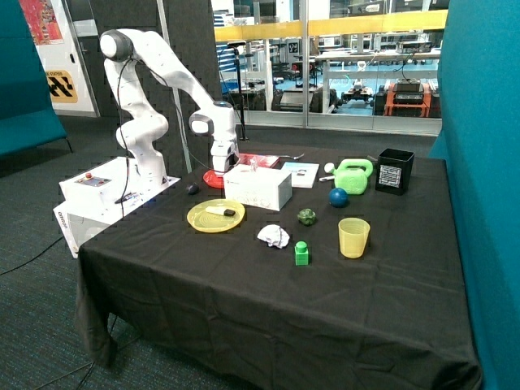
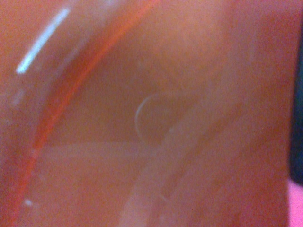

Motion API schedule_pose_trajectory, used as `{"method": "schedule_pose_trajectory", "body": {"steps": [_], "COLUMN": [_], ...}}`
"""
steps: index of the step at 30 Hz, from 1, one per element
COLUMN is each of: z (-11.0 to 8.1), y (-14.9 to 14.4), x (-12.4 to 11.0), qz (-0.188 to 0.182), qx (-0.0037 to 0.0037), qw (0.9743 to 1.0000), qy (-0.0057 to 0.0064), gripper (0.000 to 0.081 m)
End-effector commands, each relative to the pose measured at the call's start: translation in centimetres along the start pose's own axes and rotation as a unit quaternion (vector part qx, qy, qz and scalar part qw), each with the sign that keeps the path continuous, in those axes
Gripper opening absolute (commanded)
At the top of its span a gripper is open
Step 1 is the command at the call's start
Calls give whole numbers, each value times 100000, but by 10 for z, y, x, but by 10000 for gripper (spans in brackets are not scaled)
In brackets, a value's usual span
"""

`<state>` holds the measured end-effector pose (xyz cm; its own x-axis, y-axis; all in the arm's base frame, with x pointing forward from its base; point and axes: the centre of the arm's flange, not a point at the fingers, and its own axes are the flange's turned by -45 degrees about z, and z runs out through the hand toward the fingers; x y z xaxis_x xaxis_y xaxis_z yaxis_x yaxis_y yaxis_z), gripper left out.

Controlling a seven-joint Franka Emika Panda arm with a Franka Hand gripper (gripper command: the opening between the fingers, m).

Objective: Put a highlighter on each book

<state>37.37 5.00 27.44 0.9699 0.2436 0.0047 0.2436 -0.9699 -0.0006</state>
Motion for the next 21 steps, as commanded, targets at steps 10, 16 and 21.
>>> {"method": "schedule_pose_trajectory", "body": {"steps": [10, 16, 21], "z": [-41, -54, -61], "y": [-3, -12, -19], "x": [20, 41, 65], "qz": [-1601, -2896, -3857], "qx": [-25, -22, -20], "qw": [99987, 99958, 99925], "qy": [-238, -238, -238], "gripper": [0, 0, 0]}}
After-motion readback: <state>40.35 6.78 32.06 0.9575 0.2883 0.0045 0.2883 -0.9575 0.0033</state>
